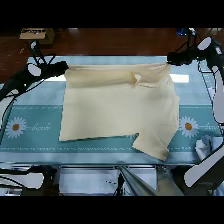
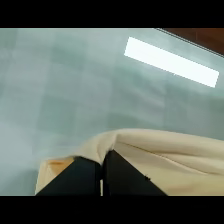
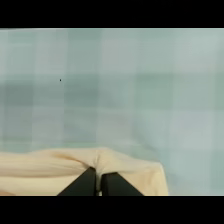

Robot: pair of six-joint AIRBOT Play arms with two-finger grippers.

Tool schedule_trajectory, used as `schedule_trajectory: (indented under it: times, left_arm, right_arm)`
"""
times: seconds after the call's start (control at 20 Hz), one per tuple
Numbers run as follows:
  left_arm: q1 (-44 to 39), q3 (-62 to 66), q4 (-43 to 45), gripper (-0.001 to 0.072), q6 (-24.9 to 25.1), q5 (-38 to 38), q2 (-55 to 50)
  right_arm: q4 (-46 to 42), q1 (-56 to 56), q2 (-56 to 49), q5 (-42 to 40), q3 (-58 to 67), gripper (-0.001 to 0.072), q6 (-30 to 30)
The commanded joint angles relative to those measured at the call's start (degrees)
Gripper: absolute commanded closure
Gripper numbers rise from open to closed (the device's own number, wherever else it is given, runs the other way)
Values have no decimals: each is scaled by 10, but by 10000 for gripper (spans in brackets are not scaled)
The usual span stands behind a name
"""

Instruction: Fold the shirts.

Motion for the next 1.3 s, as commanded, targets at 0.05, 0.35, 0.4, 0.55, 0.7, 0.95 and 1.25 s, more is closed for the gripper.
schedule_trajectory:
  times: [0.05,0.35,0.4,0.55,0.7,0.95,1.25]
  left_arm:
    - [22,17,3,686,0,-102,6]
    - [13,82,3,686,0,-268,14]
    - [13,88,3,686,-1,-290,14]
    - [17,89,30,686,-47,-332,12]
    - [17,89,71,686,-76,-356,7]
    - [17,88,91,686,-111,-397,-10]
    - [18,88,108,682,-150,-426,-25]
  right_arm:
    - [-15,-5,15,101,1,685,5]
    - [-32,-7,59,214,1,685,48]
    - [-34,-7,60,243,1,685,55]
    - [-37,-3,53,299,0,685,75]
    - [-56,4,42,312,0,685,89]
    - [-83,5,24,363,0,685,105]
    - [-110,5,22,355,-21,669,111]
